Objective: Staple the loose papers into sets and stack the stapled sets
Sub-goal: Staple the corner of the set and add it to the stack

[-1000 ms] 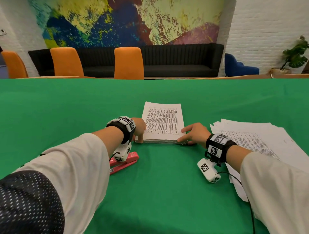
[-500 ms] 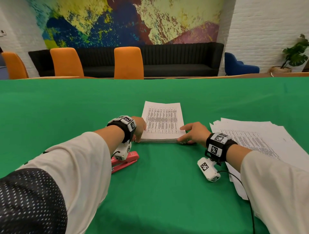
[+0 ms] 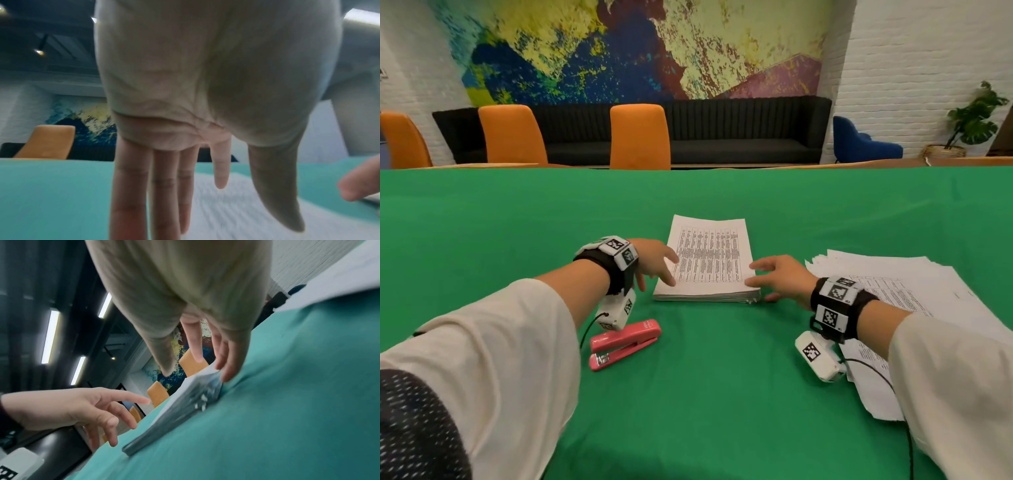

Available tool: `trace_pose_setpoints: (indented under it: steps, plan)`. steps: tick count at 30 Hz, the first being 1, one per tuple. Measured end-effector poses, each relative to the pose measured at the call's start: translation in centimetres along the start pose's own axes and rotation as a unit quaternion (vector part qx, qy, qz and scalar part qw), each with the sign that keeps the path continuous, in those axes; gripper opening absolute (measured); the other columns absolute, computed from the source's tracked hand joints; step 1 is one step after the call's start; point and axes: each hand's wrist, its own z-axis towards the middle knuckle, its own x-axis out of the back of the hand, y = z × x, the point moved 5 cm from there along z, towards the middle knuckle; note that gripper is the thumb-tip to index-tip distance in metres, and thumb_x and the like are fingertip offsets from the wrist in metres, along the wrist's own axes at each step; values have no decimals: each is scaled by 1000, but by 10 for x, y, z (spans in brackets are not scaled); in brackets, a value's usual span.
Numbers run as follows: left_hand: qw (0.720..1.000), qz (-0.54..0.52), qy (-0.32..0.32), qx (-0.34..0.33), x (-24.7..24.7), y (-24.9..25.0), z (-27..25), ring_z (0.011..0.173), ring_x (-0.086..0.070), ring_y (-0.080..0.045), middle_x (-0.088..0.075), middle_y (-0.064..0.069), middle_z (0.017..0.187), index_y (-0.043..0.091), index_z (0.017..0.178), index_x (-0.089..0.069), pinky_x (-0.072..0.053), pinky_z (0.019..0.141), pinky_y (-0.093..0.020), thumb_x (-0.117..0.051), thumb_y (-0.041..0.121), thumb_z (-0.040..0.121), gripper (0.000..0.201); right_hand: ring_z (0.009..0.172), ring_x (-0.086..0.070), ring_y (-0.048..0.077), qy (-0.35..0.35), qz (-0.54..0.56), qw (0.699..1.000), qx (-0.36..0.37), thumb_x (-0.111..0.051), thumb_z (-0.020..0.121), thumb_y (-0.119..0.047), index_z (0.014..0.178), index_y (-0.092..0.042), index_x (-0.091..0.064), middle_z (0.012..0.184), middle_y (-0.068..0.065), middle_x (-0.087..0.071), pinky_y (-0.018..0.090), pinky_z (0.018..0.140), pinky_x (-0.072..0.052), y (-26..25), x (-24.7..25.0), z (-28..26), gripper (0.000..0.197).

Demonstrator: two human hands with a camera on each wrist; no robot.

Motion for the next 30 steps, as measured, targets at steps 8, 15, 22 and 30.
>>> trace_pose_setpoints:
  steps: [8, 15, 22, 30]
  plan:
    - [987, 128, -97, 19, -12, -21, -52, 86, -79, -20, -80, 3, 96, 17, 108, -78, -65, 78, -36, -81, 61, 80, 52, 149, -38, 31, -45, -302, 943, -136, -83, 76, -59, 160, -7, -30, 166, 12, -33, 45, 123, -32, 41, 98, -52, 112]
    - [960, 264, -31, -86, -58, -12, -65, 92, -65, -13, -73, 11, 109, 34, 123, -71, -53, 77, -31, -82, 36, 83, 42, 151, -34, 17, -210, -406, 888, -52, -79, 78, -64, 161, -35, -28, 169, -9, -27, 49, 126, -23, 40, 83, -127, 101]
    - [935, 274, -33, -224, -75, 6, -89, 108, -62, -11, -67, 15, 122, 49, 129, -66, -52, 97, -35, -77, 26, 83, 52, 129, -50, -8, -289, -356, 888, 40, -78, 81, -65, 140, -56, -52, 145, -26, -53, 35, 116, -41, 5, 59, -174, 65]
    - [968, 229, 100, -33, -60, -12, -101, 88, -75, -16, -74, 3, 109, 43, 142, -50, -56, 81, -31, -53, 82, 86, 68, 150, -33, 31, -88, -438, 887, -117, -84, 54, -78, 164, -23, -18, 169, 8, -24, 49, 122, -32, 49, 98, -129, 139]
